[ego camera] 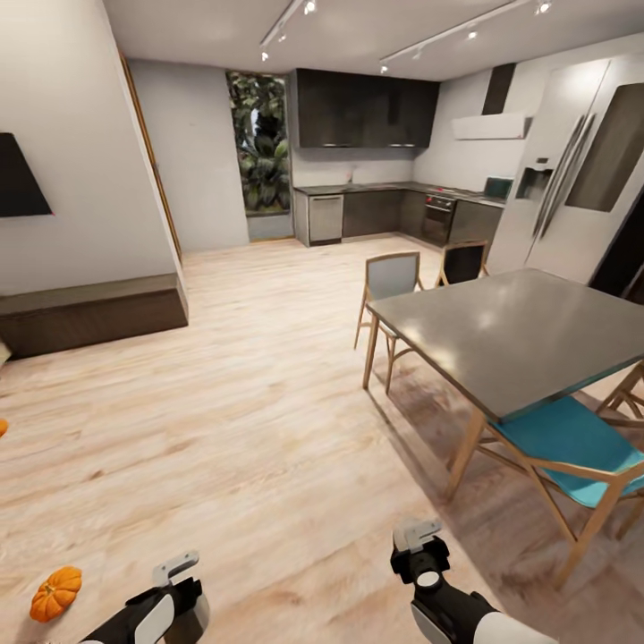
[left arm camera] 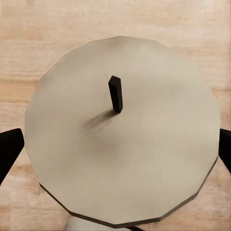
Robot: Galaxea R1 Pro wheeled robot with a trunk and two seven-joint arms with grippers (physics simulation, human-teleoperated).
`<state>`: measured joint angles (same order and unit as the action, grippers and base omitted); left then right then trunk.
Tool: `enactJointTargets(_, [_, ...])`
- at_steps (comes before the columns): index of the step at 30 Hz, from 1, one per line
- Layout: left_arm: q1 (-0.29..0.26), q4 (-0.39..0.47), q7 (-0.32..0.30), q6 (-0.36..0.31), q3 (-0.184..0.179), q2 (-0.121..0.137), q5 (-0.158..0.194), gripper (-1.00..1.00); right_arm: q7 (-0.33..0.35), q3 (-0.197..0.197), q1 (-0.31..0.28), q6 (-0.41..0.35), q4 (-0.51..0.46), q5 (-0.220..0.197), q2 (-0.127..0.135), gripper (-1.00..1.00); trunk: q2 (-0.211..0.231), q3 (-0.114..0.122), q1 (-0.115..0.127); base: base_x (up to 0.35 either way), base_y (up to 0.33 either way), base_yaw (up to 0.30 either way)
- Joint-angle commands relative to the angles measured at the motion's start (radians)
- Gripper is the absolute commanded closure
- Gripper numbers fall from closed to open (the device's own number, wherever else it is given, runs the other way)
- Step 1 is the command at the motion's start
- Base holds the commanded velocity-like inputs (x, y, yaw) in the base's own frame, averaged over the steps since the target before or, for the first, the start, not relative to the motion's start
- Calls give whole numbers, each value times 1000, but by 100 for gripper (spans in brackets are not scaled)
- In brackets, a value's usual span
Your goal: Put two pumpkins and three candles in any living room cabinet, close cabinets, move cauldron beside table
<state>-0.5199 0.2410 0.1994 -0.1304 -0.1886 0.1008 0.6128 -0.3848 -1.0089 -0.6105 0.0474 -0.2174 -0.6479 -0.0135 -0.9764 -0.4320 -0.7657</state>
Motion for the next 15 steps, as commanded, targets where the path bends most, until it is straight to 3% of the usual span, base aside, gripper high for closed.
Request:
enactJointTargets(1, [0, 0, 0, 0, -1, -1, -1, 100, 0, 0, 0, 0, 0, 2, 0, 100, 0, -1, 0, 307, 0, 285])
enactJointTargets(5, [0, -38, 0, 0, -9, -2, -2, 100, 0, 0, 0, 1, 0, 2, -1, 100, 0, -3, 0, 316, 0, 285])
enactJointTargets(10, [0, -54, 0, 0, -18, -26, -2, 100, 0, 0, 1, 1, 0, 1, -2, 100, 0, -6, 0, 321, 0, 285])
enactJointTargets(15, [0, -72, 0, 0, -20, -34, -2, 100, 0, 0, 1, 2, 0, 1, -2, 100, 0, -9, 0, 116, 0, 285])
